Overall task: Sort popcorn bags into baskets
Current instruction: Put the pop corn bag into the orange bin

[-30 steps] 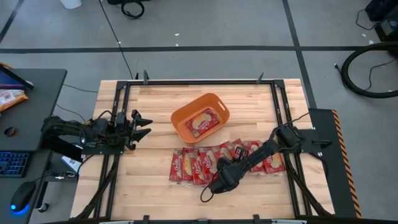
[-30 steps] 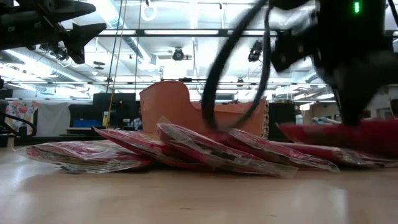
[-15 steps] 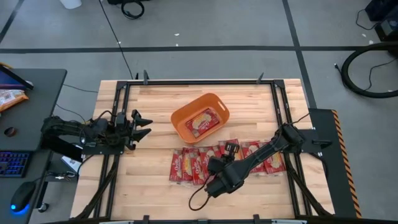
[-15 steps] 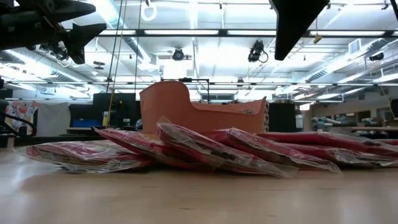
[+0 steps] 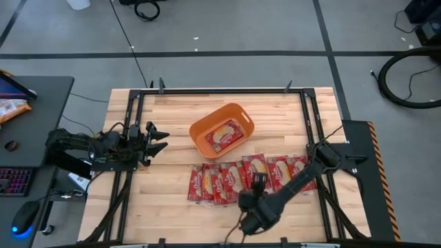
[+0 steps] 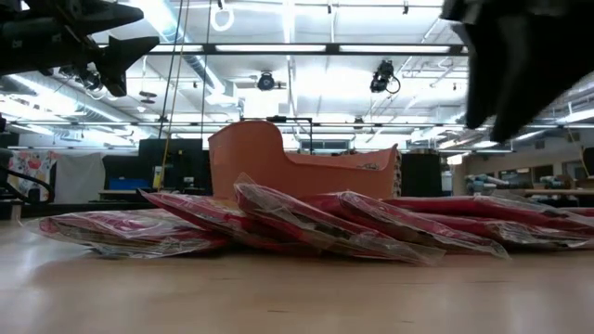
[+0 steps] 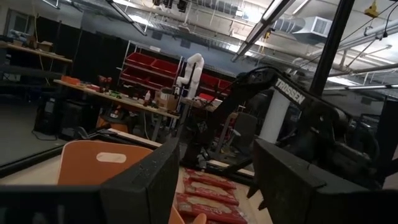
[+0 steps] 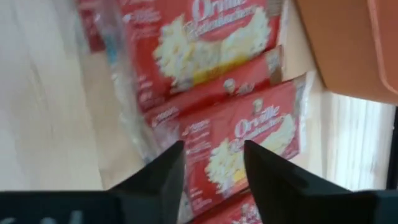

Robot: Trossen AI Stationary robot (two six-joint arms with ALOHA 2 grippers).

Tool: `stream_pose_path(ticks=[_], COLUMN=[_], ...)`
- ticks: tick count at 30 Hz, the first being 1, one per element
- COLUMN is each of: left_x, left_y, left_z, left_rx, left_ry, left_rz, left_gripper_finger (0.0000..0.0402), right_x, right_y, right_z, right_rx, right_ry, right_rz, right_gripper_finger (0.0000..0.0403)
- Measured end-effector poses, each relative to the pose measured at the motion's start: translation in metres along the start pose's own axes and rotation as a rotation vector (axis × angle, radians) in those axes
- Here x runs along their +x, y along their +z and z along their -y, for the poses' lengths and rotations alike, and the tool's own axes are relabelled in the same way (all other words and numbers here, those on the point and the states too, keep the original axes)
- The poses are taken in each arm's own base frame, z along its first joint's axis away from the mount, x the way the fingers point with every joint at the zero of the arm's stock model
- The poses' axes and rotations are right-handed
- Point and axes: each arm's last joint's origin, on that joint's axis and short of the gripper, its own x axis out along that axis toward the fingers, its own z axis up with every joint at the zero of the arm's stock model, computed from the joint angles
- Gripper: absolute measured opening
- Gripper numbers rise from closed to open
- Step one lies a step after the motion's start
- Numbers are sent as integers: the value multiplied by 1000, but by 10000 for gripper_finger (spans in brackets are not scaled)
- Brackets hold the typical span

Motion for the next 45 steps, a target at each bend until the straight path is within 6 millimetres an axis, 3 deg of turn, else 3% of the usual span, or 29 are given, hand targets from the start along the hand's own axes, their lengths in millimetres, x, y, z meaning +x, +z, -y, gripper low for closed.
stream_pose_path(ticks=[8,14,23,32,36,45], left_x=[0,0,0,0,0,0], left_y=[0,0,0,0,0,0], left_z=[0,0,0,0,0,0], left_rx=[0,0,0,1,1,1], left_ry=[0,0,0,0,0,0], left_rz=[0,0,0,0,0,0], left_gripper_finger=[205,205,205,205,205,205], right_x=[24,37,54,60,54,2], right_y=[-32,-49,-52,-48,-45,-24], right_z=[-31,-34,-30,-24,-20,4], right_rx=[-49,-82,-86,-103,-127,-64], right_ry=[17,-78,-121,-122,-145,-269], right_rz=[46,80,87,52,38,58], right_gripper_finger=[266,266,201,17,12,4])
